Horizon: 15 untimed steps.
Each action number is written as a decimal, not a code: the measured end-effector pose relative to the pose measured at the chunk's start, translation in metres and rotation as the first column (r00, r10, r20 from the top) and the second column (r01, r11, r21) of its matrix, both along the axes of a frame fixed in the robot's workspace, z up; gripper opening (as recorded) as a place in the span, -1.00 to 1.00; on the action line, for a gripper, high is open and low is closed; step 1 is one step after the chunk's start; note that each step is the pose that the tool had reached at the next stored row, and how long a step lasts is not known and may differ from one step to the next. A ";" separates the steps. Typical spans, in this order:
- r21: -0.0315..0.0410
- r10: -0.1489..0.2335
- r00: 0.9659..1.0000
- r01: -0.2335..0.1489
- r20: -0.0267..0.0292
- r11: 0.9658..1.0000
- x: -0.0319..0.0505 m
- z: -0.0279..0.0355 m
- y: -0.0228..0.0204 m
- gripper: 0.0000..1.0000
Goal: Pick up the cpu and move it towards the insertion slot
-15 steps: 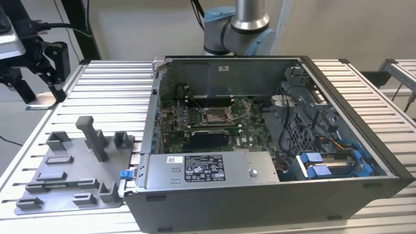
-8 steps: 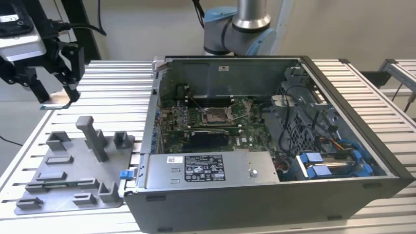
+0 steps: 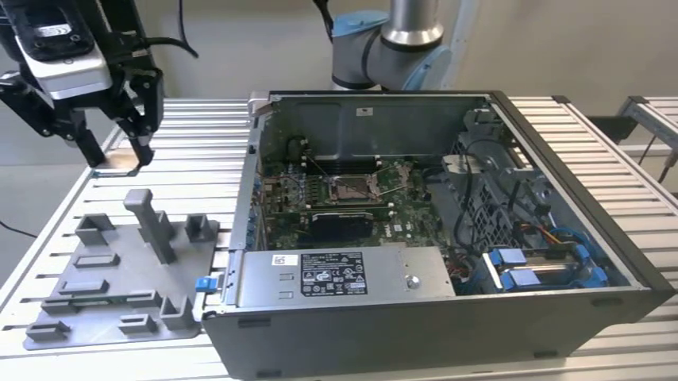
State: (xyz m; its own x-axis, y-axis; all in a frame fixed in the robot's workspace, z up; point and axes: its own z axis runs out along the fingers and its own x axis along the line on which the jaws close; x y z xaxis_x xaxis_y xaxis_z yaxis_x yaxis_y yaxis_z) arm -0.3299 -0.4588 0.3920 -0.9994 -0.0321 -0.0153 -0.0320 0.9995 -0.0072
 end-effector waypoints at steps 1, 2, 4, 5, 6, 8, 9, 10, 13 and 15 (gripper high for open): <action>0.000 0.000 1.000 0.000 0.000 1.000 0.0029 0.0000 0.0000 -1.00; 0.000 0.001 1.000 -0.001 0.000 1.000 0.0059 0.0000 0.0000 -1.00; 0.000 0.001 1.000 -0.001 0.000 1.000 0.0118 0.0000 0.0000 -1.00; 0.000 0.002 1.000 -0.002 0.000 1.000 0.0146 0.0000 0.0000 -1.00; 0.000 0.002 1.000 -0.002 0.000 1.000 0.0175 0.0000 0.0000 -1.00; 0.000 0.003 1.000 -0.003 0.000 1.000 0.0238 0.0000 0.0000 -1.00; 0.000 0.003 1.000 -0.003 0.000 1.000 0.0267 -0.0001 0.0000 -1.00; 0.000 0.003 1.000 -0.003 0.000 1.000 0.0301 0.0000 0.0000 -1.00; 0.000 0.005 1.000 -0.005 0.000 1.000 0.0375 0.0000 0.0000 -1.00; 0.000 0.005 1.000 -0.005 0.000 1.000 0.0414 -0.0001 0.0000 -1.00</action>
